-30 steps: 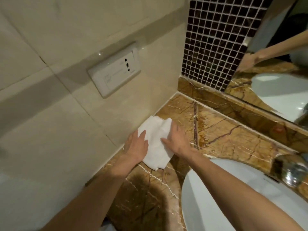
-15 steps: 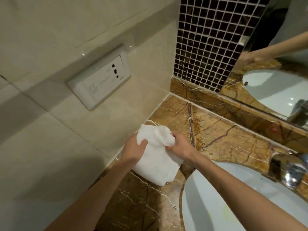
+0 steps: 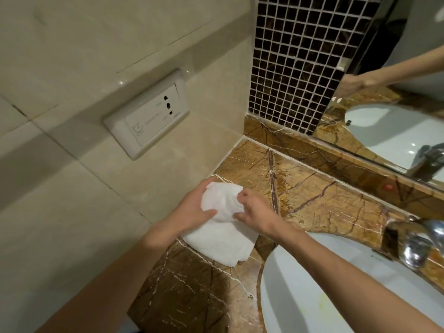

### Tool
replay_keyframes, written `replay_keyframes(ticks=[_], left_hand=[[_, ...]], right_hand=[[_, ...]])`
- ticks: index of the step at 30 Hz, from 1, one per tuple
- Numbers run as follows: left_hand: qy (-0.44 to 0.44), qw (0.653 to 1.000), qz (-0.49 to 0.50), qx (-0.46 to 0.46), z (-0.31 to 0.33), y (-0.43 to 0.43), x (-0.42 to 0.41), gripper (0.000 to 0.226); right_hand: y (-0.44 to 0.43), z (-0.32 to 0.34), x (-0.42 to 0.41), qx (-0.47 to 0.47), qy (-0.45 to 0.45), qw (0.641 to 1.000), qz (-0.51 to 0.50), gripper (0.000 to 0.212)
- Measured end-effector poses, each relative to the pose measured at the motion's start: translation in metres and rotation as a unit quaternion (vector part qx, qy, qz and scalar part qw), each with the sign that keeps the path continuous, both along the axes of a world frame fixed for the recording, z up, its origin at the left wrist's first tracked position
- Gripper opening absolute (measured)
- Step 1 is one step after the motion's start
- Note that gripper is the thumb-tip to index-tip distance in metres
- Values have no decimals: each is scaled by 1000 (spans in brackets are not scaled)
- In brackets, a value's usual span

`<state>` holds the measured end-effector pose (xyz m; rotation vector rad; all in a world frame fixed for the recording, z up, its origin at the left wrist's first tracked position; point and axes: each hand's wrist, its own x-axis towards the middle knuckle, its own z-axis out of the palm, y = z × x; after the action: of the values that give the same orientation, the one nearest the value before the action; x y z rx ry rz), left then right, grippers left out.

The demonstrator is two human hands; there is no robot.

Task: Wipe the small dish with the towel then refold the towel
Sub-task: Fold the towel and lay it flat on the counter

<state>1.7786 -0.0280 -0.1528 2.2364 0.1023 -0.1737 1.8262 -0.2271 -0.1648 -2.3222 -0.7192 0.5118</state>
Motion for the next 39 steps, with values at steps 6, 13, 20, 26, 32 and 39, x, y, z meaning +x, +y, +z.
replay_keyframes(ticks=[6, 13, 20, 26, 32, 39], left_hand=[[72, 941, -209, 258, 21, -10, 2, 76], [66, 904, -257, 334, 37, -20, 4, 56], [-20, 955, -128, 265, 51, -10, 2, 35], [-27, 979, -144, 143, 61, -10, 1, 25], [40, 988, -150, 21, 62, -8, -4, 29], [44, 992, -122, -1, 61, -4, -1, 23]], right_hand=[[1, -1, -13, -11, -165, 985, 53, 8], [-3, 8, -22, 69, -213, 974, 38, 25], [-15, 10, -7, -66, -108, 991, 32, 18], [-12, 15, -10, -43, -202, 974, 89, 41], [0, 17, -5, 11, -153, 981, 119, 16], [7, 29, 0, 36, -128, 980, 149, 16]])
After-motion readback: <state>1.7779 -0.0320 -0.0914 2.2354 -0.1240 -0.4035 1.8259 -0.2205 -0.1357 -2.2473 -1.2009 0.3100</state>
